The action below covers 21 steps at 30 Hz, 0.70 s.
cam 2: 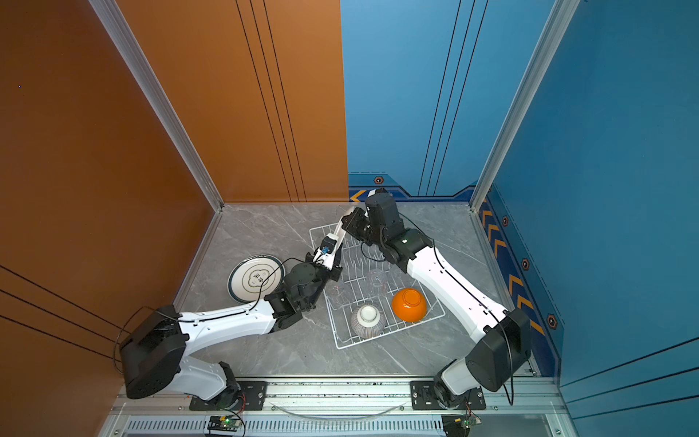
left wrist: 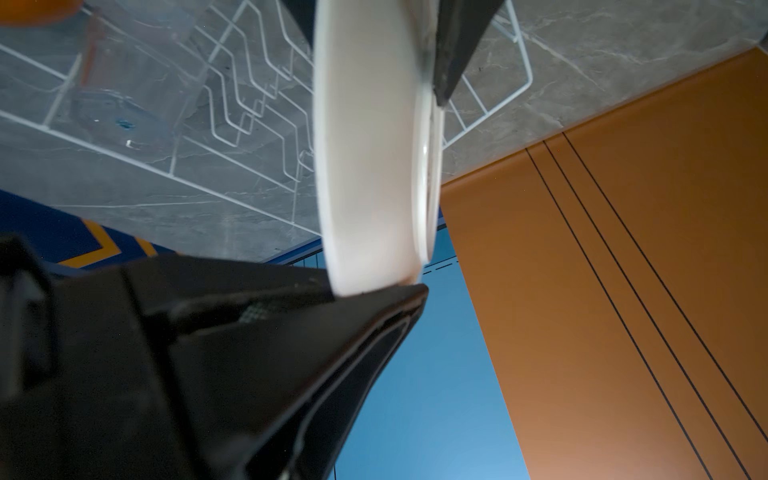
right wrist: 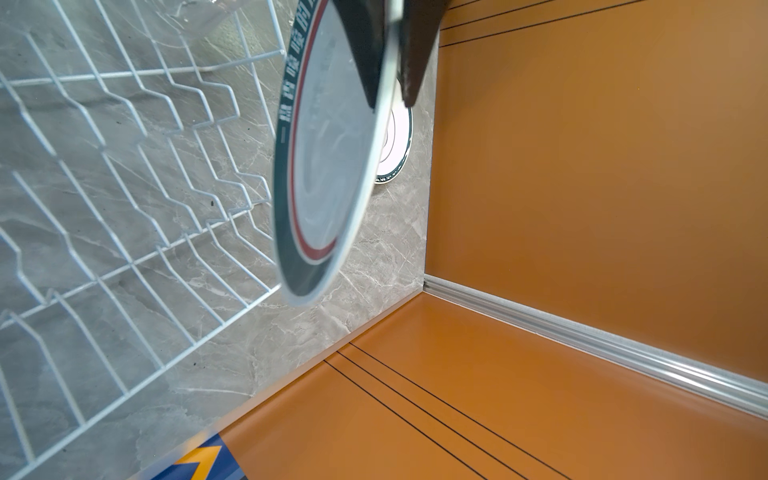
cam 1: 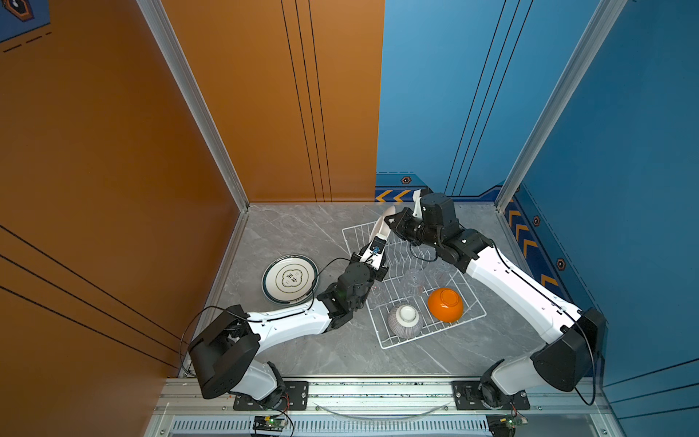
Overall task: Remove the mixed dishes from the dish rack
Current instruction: 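Grasp the plate rim with the left gripper and open the right gripper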
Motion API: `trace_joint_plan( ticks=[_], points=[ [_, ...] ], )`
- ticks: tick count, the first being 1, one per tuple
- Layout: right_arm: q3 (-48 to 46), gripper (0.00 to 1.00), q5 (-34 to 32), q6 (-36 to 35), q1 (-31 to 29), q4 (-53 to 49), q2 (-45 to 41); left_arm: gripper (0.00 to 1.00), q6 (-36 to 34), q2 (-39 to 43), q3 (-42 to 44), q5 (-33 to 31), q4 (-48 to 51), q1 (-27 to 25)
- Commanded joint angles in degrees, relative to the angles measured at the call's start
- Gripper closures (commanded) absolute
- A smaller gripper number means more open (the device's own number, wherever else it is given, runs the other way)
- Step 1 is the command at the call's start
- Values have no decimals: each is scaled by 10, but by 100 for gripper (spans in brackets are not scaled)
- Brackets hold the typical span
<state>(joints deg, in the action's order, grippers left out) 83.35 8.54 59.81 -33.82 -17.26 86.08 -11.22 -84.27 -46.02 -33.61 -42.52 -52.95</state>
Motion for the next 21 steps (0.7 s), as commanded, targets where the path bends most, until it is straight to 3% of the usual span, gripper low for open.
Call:
trace_joint_plan(
  ticks=[1, 8, 13, 21],
  points=[
    [-6, 100, 35, 10, 9, 45, 12, 73, 5, -4, 6, -21, -60, -4],
    [-2, 100, 44, 20, 8, 56, 25, 77, -2, -10, 6, -37, -63, -1],
    [-5, 100, 67, 38, 12, 75, 41, 100, -5, -14, 2, -58, -65, 3],
    [-7, 100, 90, 58, 28, 102, 54, 100, -16, -15, 7, -74, -77, 5]
  ],
)
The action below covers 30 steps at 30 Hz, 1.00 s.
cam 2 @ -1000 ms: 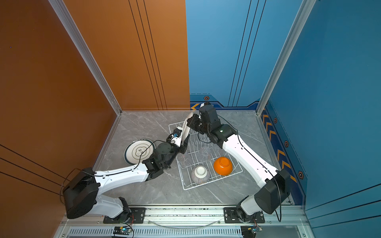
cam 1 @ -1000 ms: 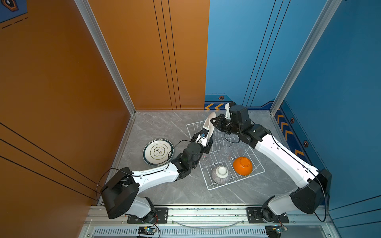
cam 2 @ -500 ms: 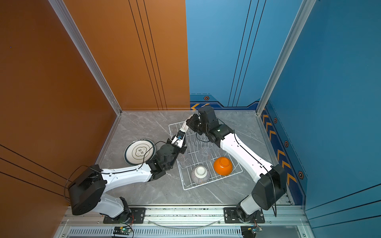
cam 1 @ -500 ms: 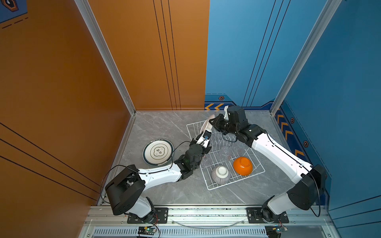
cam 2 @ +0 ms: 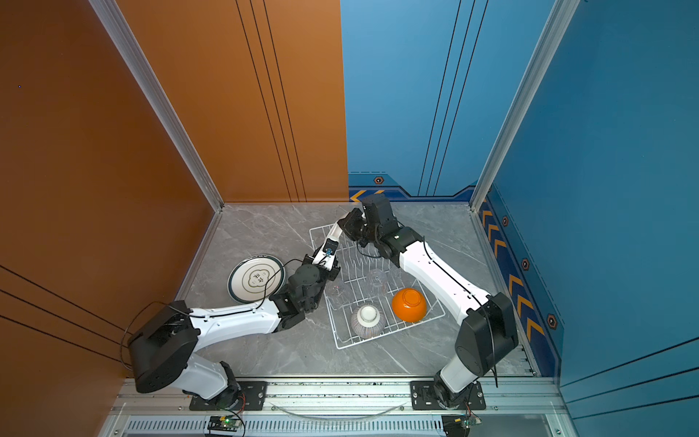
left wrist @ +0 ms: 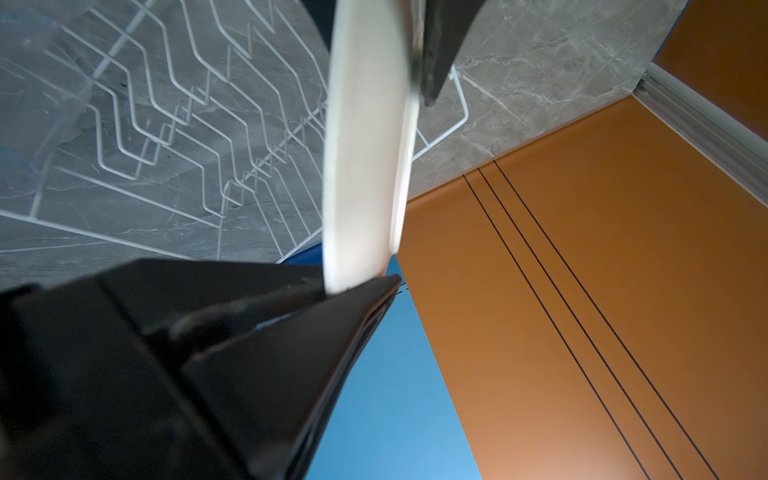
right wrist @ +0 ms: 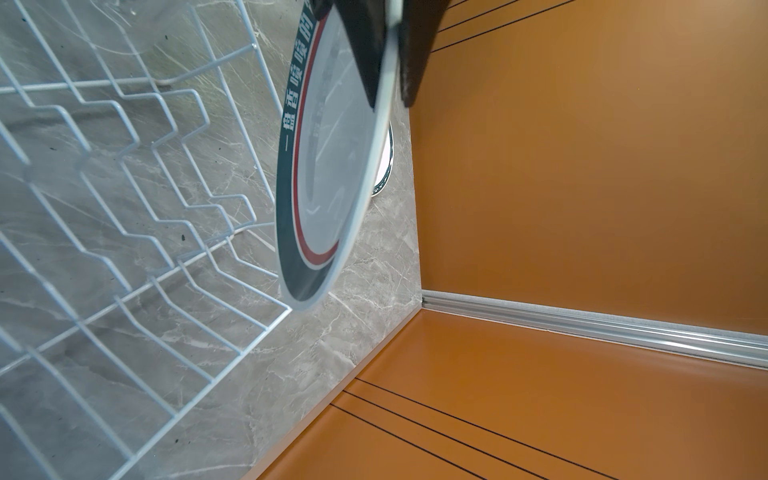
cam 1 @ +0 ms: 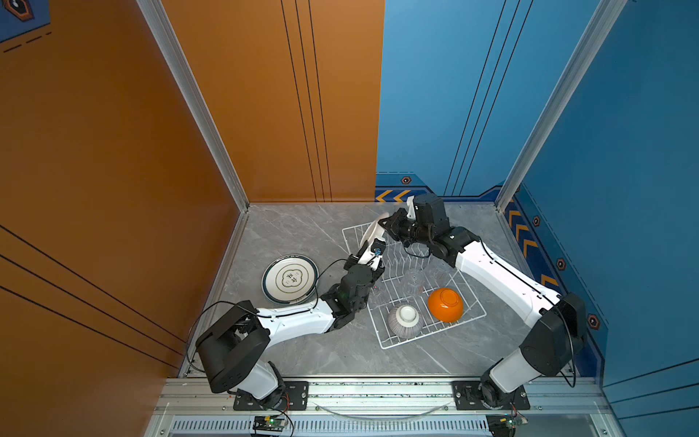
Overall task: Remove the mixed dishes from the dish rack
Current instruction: 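Grasp the plate rim with the left gripper and open the right gripper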
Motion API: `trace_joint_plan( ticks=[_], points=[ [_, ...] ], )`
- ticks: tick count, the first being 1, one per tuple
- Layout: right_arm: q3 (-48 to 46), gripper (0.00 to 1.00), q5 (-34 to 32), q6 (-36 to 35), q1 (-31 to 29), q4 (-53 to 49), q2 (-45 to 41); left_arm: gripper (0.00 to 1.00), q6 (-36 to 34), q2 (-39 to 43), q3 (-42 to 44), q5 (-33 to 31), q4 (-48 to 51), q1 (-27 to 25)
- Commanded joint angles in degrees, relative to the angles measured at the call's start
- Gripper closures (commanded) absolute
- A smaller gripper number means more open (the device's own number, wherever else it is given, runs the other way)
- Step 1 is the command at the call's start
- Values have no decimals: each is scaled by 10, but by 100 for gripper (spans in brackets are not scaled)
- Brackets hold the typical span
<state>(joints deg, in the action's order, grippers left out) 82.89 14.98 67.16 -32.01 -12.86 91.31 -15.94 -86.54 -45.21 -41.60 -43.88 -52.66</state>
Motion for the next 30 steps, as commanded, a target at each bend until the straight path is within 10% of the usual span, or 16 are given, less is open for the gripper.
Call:
trace_joint_plan(
  ticks=[1, 13, 30],
  points=[
    [-2, 99, 25, -15, 11, 60, 2, 100, 31, 6, -2, -9, -65, 1],
    [-27, 55, 34, 6, 34, 102, -1, 100, 19, 5, 0, -20, -76, 3],
    [-54, 47, 27, -22, 63, 108, -20, 100, 44, 19, 2, -18, -67, 38]
  ],
)
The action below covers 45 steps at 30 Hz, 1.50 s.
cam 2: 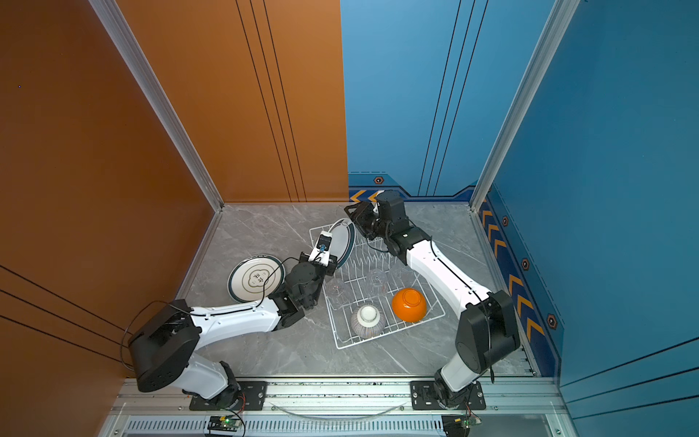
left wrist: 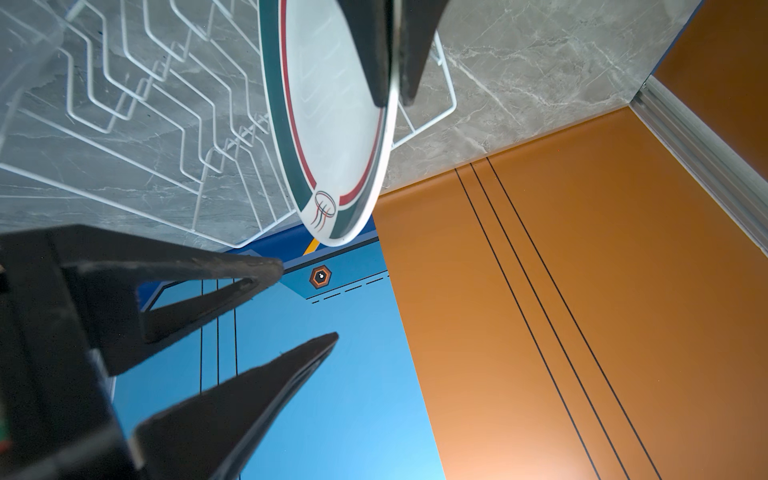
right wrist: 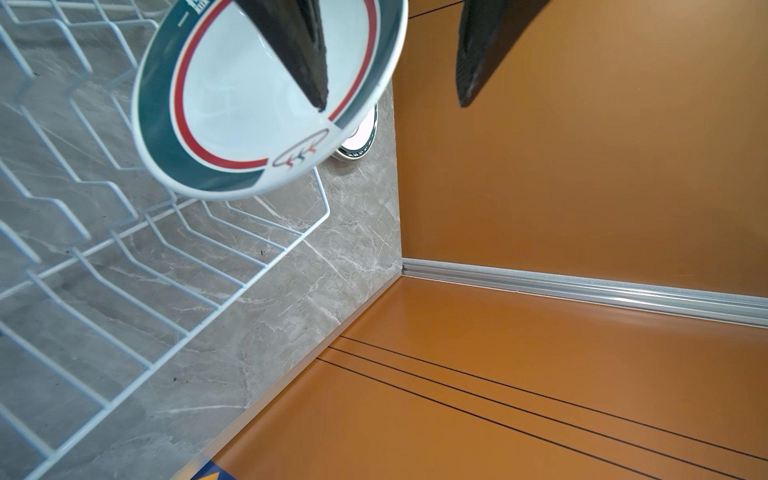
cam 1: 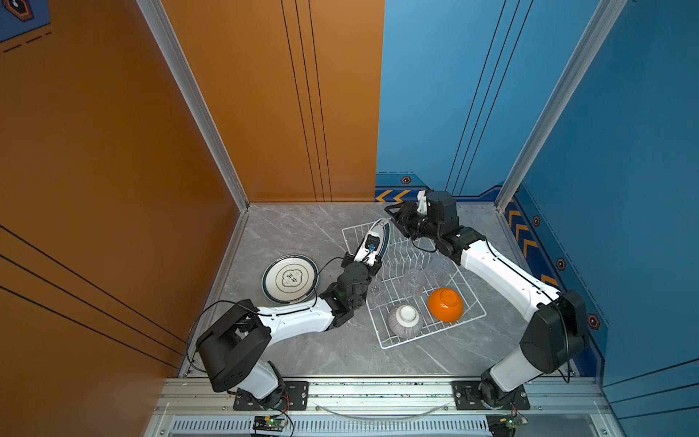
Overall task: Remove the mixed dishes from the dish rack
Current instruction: 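Grasp the plate rim with the left gripper and open the right gripper, then carry the plate with the left gripper and lower it onto the plate stack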
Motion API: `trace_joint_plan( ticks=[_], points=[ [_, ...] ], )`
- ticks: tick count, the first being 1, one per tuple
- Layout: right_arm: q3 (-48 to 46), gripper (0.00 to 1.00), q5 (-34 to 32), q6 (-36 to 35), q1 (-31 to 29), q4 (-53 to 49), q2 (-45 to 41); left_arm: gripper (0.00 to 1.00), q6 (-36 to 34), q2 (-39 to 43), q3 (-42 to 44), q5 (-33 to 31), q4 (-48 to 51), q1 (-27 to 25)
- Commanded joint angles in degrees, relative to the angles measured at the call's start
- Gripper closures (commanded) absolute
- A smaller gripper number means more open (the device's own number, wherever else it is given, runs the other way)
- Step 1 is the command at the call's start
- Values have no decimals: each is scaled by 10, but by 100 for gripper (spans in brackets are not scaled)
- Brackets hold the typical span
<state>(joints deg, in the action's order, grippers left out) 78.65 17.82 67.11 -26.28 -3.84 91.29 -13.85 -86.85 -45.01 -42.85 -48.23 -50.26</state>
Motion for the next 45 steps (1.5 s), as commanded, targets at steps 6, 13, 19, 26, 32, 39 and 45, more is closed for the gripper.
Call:
trace_joint_plan(
  ticks=[6, 13, 19, 26, 32, 39, 45],
  points=[
    [-37, 46, 13, -49, 25, 19, -32, 100, 69, 47, -10, 2, 24, 56],
    [-26, 45, -5, -184, 35, -71, -36, 100, 216, 104, -34, 51, 156, 157],
    [21, 44, -31, -298, 40, -144, -13, 100, 378, 173, -49, 75, 328, 238],
    [89, 41, -71, -384, 72, -207, 32, 100, 483, 218, -102, 116, 491, 307],
    [110, 39, -111, -484, 82, -267, 38, 100, 548, 257, -127, 180, 628, 350],
    [-20, 39, -126, -508, 65, -172, -13, 100, 572, 390, 77, 173, 512, 366],
    [-76, 39, -103, -456, 64, -178, -65, 100, 616, 429, 94, 234, 612, 393]
  ],
)
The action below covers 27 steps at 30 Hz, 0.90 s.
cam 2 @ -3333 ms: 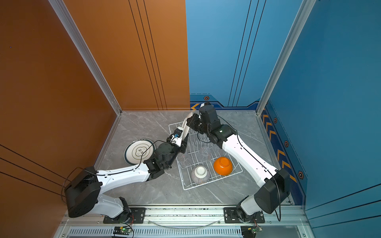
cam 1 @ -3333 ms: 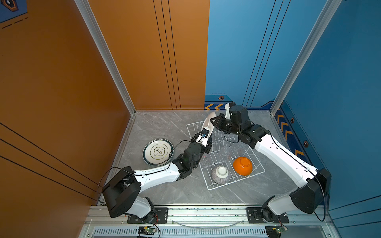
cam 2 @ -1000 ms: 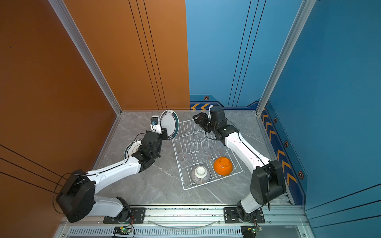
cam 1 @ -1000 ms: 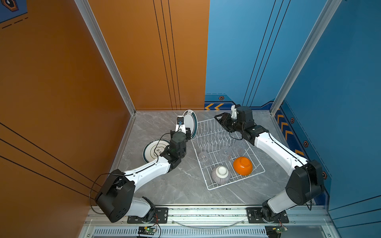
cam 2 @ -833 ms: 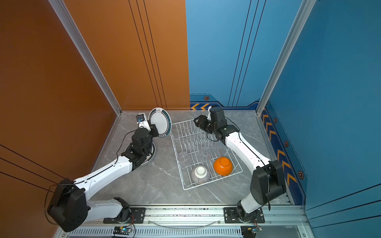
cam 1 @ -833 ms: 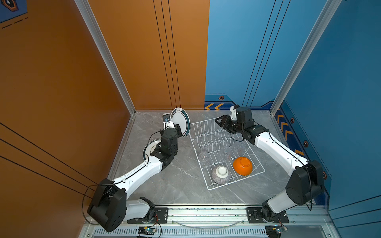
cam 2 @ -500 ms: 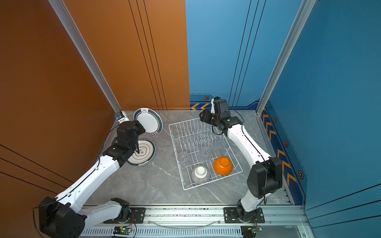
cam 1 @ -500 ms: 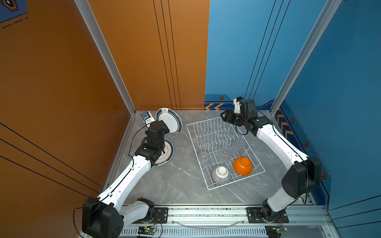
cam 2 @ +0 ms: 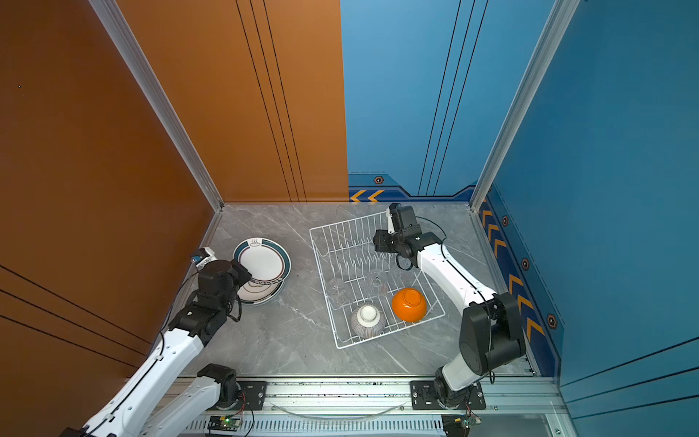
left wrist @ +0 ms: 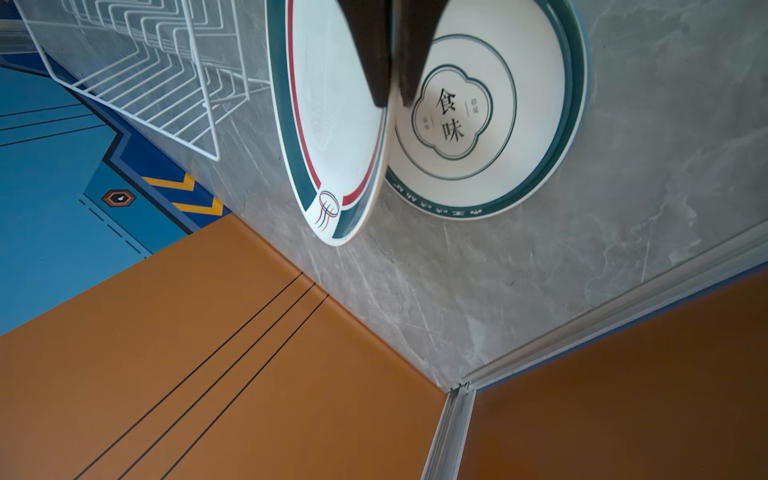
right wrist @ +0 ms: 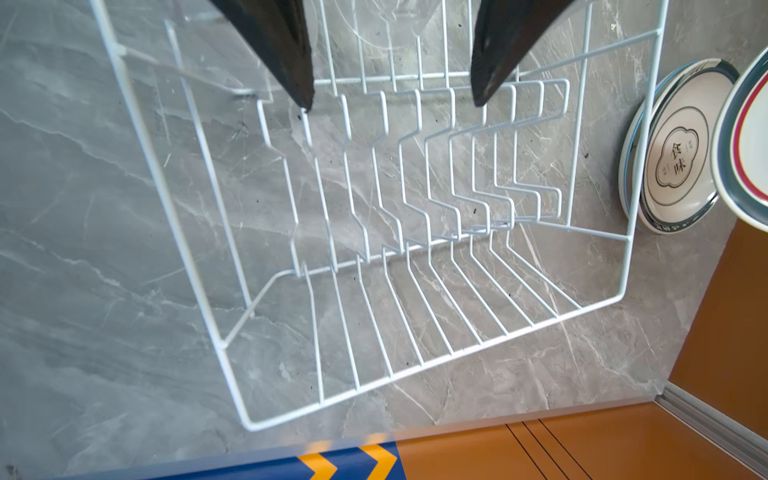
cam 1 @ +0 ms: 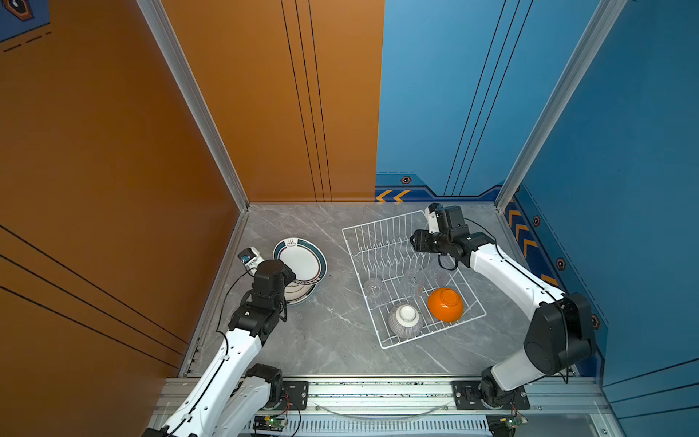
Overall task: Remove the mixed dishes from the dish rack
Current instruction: 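Carry the plate with the left gripper and lower it onto the plate stack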
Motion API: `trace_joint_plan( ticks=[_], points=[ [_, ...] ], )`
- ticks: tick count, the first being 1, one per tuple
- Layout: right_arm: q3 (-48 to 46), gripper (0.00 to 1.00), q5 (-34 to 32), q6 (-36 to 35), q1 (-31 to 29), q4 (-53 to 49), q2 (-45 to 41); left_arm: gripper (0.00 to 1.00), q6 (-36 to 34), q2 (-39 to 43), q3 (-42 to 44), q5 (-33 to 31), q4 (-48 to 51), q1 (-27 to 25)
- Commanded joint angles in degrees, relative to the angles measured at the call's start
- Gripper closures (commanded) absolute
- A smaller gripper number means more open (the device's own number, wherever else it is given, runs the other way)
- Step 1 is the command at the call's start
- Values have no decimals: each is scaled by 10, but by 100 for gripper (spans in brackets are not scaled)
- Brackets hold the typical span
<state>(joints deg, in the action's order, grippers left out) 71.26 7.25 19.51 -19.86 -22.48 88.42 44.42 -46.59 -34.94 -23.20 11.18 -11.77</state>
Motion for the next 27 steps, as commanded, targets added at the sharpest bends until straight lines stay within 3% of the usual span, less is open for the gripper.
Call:
trace_joint_plan(
  ticks=[1, 7, 13, 22, 27],
  points=[
    [-9, 39, 21, 23, -2, 7, -46, 100, 33, 37, -1, 34, 32, 9],
    [-68, 39, 42, 50, -27, 23, -89, 100, 61, 114, 67, 81, 15, 70],
    [-75, 39, 61, 42, -53, 7, -103, 100, 62, 120, 127, 141, -57, 128],
    [-85, 38, 38, 41, -100, -8, -121, 100, 43, 55, 176, 233, -142, 224],
    [-93, 39, 22, 52, -119, -13, -122, 100, 33, -35, 171, 303, -203, 253]
  ],
)
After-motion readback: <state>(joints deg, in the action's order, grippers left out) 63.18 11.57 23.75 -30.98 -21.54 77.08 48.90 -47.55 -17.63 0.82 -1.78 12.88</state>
